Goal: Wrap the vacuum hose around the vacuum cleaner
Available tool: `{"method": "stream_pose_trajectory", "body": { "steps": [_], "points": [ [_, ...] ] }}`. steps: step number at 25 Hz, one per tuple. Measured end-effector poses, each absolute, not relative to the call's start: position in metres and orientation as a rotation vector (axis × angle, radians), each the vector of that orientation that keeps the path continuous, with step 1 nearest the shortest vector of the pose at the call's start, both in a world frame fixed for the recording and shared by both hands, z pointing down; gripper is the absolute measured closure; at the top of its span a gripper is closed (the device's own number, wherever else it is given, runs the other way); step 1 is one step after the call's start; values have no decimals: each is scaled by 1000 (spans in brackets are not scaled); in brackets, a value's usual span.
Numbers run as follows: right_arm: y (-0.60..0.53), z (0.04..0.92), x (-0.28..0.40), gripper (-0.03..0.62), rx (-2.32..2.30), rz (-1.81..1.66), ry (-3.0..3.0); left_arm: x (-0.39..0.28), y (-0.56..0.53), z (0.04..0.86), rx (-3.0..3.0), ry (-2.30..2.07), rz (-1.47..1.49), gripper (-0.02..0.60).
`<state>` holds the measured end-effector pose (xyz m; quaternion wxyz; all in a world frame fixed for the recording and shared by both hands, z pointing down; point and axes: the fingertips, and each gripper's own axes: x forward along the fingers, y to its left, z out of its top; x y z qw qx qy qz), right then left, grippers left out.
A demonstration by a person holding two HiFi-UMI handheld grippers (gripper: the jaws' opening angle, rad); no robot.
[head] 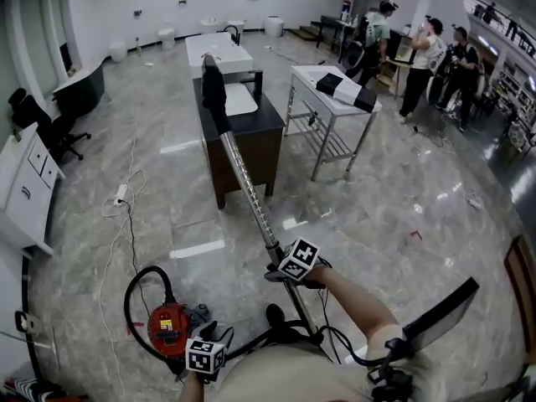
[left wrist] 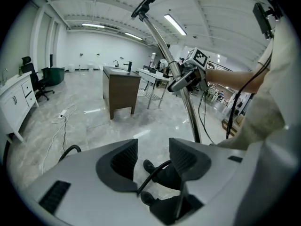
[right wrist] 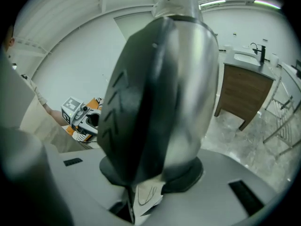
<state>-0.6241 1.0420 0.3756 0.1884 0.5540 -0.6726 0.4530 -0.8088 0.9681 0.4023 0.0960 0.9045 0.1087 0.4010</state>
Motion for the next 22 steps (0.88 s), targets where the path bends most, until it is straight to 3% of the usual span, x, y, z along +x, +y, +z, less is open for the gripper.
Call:
{"method": "stream_pose_trajectory", "body": {
  "steps": [8,14,19,22],
  "points": [
    [1042,396,-593,471,1283,1245,-2027,-721,982,391,2708,195,1153,367],
    [1028,423,-529,470,1271,1271,-2067,-619,966,382,2541,150,834,367],
    [1006,440,-516,470,1151,1249,-2132,-569,958,383,2287,148,621,365],
    [977,419,-536,470,1049,1220,-2130,-550,924,358,2258,183,559,225]
  ]
}}
